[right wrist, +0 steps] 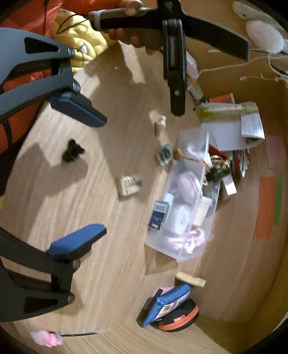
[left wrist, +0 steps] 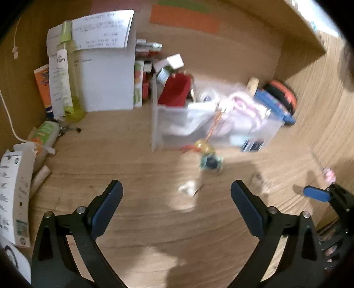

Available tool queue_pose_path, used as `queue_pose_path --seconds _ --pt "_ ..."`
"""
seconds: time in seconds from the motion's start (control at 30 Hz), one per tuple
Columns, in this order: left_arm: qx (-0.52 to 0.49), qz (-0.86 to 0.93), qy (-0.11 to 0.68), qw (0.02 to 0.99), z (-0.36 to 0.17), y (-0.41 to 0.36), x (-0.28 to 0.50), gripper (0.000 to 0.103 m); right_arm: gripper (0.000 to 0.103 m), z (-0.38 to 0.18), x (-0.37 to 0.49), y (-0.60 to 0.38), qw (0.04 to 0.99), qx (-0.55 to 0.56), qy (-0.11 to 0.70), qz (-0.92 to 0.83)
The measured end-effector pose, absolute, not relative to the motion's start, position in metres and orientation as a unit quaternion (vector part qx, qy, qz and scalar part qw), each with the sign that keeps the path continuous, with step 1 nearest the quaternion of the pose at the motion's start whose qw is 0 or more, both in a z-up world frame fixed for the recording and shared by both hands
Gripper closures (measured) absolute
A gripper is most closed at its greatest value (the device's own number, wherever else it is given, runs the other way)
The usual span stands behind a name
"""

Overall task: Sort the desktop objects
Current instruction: 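Move left gripper to white seashell while right gripper grasps black hair tie, then grasp seashell with left gripper while right gripper carries hair tie over box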

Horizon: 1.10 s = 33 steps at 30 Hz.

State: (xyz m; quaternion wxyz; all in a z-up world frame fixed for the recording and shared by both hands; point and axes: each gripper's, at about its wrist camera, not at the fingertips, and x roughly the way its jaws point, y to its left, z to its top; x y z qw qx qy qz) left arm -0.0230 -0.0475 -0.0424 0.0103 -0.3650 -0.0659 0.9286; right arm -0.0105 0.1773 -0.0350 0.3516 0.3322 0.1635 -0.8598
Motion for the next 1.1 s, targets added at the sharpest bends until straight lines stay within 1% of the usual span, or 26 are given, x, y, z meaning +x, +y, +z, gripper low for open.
queue_pose_path --seconds 0.03,0.1,0.17,0.3,0.37,0.4,0.43,0.47,0.5,0.53,0.57,0.63,0.87,0.9,0.93,1.03,1.1 --pt "-0.373 0.926 -0.06 0.01 -0.045 -0.046 -0.023 0.004 0.034 -0.037 -0.007 0.177 0.356 0.335 0.165 -0.857" --pt "-0.386 0.921 -0.048 0.006 -0.05 -0.043 -0.023 0.004 0.04 -0.042 -0.003 0.176 0.359 0.343 0.167 -0.852" --pt "-0.387 0.922 -0.032 -0.002 -0.053 -0.04 -0.021 0.004 0.054 -0.045 0.0 0.175 0.36 0.347 0.168 -0.849" --pt "-0.378 0.926 -0.023 0.0 -0.054 -0.038 -0.02 0.004 0.063 -0.05 0.003 0.174 0.363 0.355 0.173 -0.844" --pt "-0.376 0.927 -0.02 0.004 -0.054 -0.038 -0.022 0.004 0.07 -0.052 0.003 0.172 0.365 0.361 0.176 -0.84" --pt "-0.376 0.926 -0.018 0.005 -0.054 -0.038 -0.024 0.007 0.073 -0.053 0.002 0.171 0.366 0.363 0.176 -0.839" --pt "-0.378 0.926 -0.017 0.005 -0.054 -0.038 -0.027 0.015 0.075 -0.055 0.001 0.171 0.368 0.368 0.176 -0.835" --pt "-0.379 0.925 -0.016 0.002 -0.054 -0.038 -0.029 0.02 0.078 -0.056 0.0 0.17 0.369 0.368 0.172 -0.836" --pt "-0.381 0.924 -0.013 0.0 -0.054 -0.038 -0.031 0.025 0.078 -0.056 -0.001 0.171 0.369 0.369 0.169 -0.836" --pt "-0.385 0.923 -0.012 -0.001 -0.055 -0.038 -0.034 0.025 0.078 -0.055 -0.002 0.17 0.37 0.37 0.166 -0.836" --pt "-0.39 0.921 -0.014 -0.002 -0.057 -0.04 -0.038 0.026 0.081 -0.055 -0.002 0.171 0.37 0.367 0.165 -0.838" --pt "-0.399 0.917 -0.017 0.005 -0.059 -0.041 -0.041 0.031 0.082 -0.054 -0.003 0.171 0.371 0.364 0.168 -0.838" --pt "-0.414 0.91 0.008 0.03 -0.058 -0.027 -0.046 0.034 0.082 -0.048 -0.009 0.175 0.373 0.36 0.16 -0.84" --pt "-0.416 0.909 0.013 0.033 -0.058 -0.024 -0.048 0.036 0.082 -0.047 -0.01 0.176 0.374 0.358 0.159 -0.841" --pt "-0.419 0.907 0.02 0.035 -0.058 -0.022 -0.049 0.042 0.082 -0.046 -0.011 0.177 0.374 0.356 0.156 -0.842" --pt "-0.435 0.898 0.033 0.048 -0.061 -0.016 -0.057 0.053 0.082 -0.042 -0.014 0.18 0.377 0.356 0.146 -0.843" --pt "-0.448 0.892 0.038 0.052 -0.067 -0.013 -0.062 0.058 0.082 -0.039 -0.017 0.183 0.374 0.353 0.143 -0.845"
